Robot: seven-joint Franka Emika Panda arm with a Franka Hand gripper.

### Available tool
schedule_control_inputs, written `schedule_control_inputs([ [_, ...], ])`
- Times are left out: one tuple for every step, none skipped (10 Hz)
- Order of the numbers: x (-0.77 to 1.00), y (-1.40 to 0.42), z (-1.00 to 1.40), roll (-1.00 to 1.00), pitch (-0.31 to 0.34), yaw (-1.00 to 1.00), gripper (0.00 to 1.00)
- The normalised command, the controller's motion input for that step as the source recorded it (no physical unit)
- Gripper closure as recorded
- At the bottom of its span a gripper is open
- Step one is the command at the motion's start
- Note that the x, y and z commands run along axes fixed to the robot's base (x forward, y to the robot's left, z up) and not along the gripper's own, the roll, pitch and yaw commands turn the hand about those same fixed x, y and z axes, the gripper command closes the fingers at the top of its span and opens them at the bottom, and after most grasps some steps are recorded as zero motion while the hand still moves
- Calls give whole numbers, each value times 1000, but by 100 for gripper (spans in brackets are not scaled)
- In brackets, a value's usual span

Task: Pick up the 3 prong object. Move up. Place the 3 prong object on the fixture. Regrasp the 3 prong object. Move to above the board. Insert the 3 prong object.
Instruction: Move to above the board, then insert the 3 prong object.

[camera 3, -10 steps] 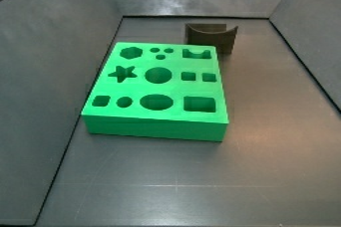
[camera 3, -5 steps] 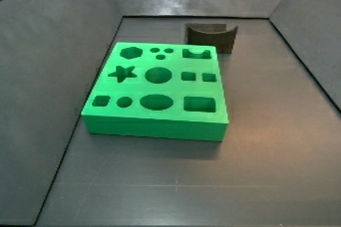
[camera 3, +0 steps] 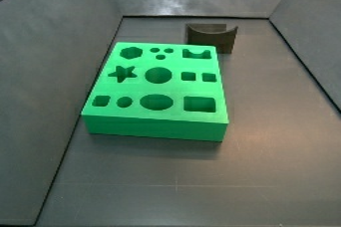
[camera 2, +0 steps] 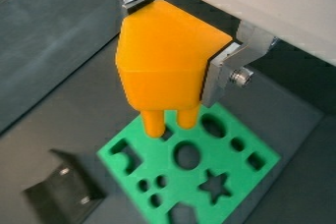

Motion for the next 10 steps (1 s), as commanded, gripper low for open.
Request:
schedule_control_inputs([
  [-170,-105,24,-889,-36,-106,100],
  [-131,-37,19,-596,-51,-57,100],
  [-107,-11,11,-415,-60,-31,100],
  [-81,6,7,-254,-56,-18,100],
  [-67,12,7,-203,-57,-17,100],
  [-34,534,-480,0,90,-506,100],
  [-23,517,-500,0,99,-520,100],
  [0,89,-309,0,0,-960,100],
  [0,0,-303,0,0,-1000,100],
  [0,0,-331,0,0,-1000,100],
])
